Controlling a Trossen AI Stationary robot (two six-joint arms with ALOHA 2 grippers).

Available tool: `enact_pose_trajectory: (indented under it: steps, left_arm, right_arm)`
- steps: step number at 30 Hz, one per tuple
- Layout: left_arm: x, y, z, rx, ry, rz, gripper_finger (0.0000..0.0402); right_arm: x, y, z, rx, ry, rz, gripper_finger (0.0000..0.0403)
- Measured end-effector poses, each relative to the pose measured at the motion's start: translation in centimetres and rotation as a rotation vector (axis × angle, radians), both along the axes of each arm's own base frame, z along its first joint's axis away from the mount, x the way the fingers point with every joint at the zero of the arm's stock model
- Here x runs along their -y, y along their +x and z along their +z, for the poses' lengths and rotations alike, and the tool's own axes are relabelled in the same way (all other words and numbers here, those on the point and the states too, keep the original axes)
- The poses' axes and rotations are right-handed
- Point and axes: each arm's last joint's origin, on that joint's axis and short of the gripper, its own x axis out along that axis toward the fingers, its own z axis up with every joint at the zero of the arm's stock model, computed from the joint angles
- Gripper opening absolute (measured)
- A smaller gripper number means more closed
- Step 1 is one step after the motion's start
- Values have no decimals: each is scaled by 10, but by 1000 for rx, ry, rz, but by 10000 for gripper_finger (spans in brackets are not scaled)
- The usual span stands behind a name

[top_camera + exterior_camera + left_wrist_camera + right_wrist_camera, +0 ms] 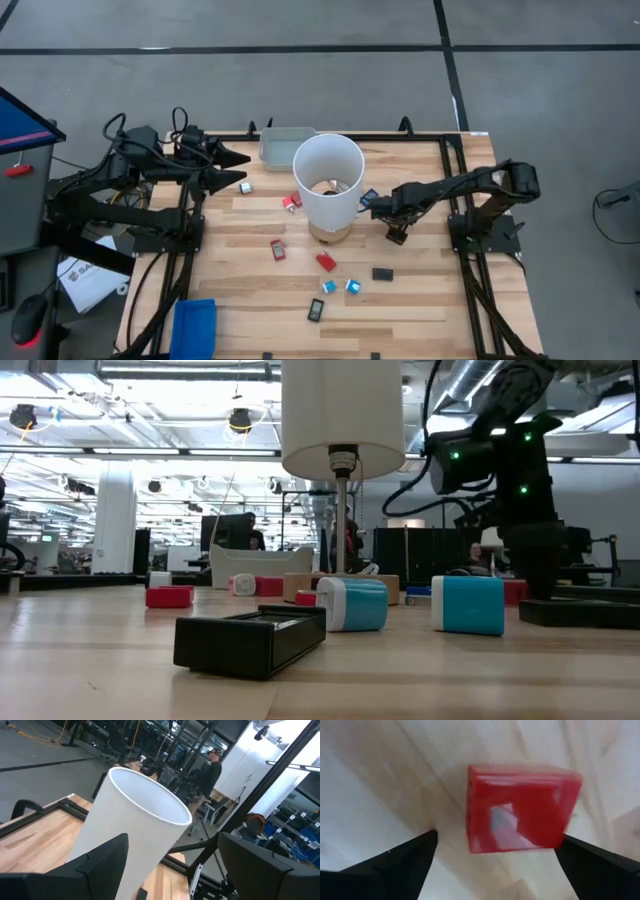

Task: Pick & Place Office items
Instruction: Put the right red charger adapter into the gray bin

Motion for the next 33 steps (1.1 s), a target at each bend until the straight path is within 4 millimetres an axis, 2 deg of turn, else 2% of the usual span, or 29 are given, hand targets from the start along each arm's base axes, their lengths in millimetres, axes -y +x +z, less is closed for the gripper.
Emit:
enact_pose_trajectory:
  steps: [6,17,24,33]
  left_arm:
    - [0,0,0,2,-4,0,305]
    - [0,0,0,5,-3,0,305]
    - [0,0,1,6,-3,0,305]
    - [0,0,1,6,-3,-1,305]
  right_arm:
    - [-4,5,-4,-18,-4,56,396]
    - [16,2,-3,-12,41,-30,384]
    - [24,0,-3,-8,68,-83,314]
    - [24,-1,-3,-19,61,-126,217]
